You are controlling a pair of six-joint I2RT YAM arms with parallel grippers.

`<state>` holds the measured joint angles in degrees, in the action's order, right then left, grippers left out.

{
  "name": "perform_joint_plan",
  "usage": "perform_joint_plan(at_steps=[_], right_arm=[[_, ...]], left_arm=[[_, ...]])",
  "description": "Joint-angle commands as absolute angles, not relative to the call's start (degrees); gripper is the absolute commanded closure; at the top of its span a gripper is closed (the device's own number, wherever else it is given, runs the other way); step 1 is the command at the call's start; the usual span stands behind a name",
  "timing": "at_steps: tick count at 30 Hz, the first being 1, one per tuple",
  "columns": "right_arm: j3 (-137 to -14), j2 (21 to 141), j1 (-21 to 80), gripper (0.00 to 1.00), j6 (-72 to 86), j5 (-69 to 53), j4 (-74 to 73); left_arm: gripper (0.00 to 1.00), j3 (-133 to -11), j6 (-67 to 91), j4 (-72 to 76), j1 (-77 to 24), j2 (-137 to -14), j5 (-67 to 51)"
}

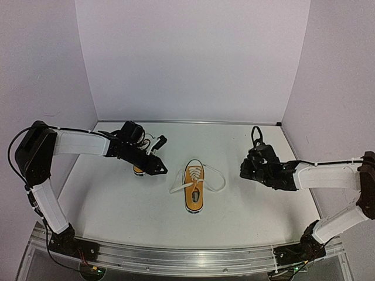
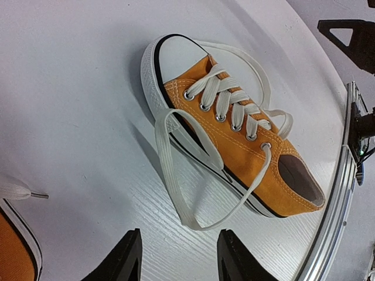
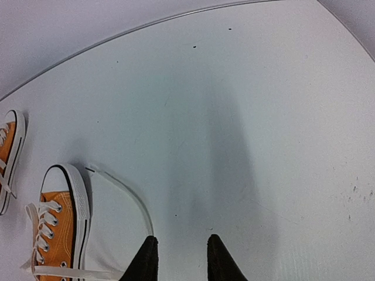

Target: Tie the shoes

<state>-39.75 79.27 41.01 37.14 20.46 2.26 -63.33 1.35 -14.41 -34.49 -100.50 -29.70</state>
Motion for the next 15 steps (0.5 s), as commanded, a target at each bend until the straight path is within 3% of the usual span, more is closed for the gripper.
perform_joint_plan(at_steps=[1, 15], right_arm=[[-44.4, 81.5, 41.1, 0.66, 31.3, 15.6, 3.8], [-63.7, 108.0, 36.5, 0.59, 20.3, -5.1, 3.6]], left_arm=[[0.53, -65.0, 0.3, -10.9, -35.0, -102.6, -29.9], [0.41, -83.3, -10.5, -16.6, -37.3, -121.8, -30.5]])
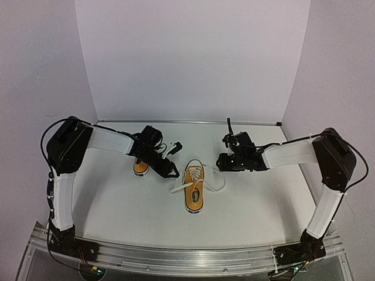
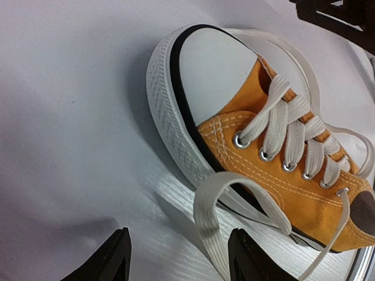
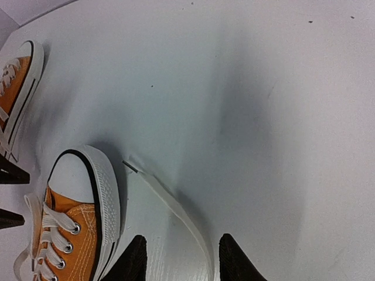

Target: Tie the shoes

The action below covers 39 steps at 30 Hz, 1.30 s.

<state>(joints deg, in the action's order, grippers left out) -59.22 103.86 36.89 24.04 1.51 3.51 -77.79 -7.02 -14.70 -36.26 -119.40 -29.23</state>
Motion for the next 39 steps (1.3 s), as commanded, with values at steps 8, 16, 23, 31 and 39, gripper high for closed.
perform_joint_plan(at_steps=[8, 16, 23, 31, 39], right_arm=[[-69.7, 115.5, 36.1, 0.58, 16.9, -7.7, 1.9], [-69.2, 117.1, 36.0, 0.62, 15.8, -6.4, -2.5], [-65.5, 116.8, 36.1, 0.73, 17.3, -4.9, -4.3], [-59.7, 111.2, 35.8, 0.97, 19.0, -5.4, -4.4], [-58.5, 107.4, 35.5, 1.0, 20.9, -6.2, -4.4]], left_arm=[[0.55, -84.7, -7.9, -16.8, -38.1, -123.9, -26.4], [0.87, -74.3, -4.1, -18.3, -38.2, -113.5, -21.5], [0.85, -63.2, 1.4, -21.1, -38.3, -103.1, -16.8], [0.54, -60.5, 1.2, -24.1, -38.5, -100.8, -14.7], [0.44, -71.2, -7.6, -22.5, -40.4, -107.4, -13.5]])
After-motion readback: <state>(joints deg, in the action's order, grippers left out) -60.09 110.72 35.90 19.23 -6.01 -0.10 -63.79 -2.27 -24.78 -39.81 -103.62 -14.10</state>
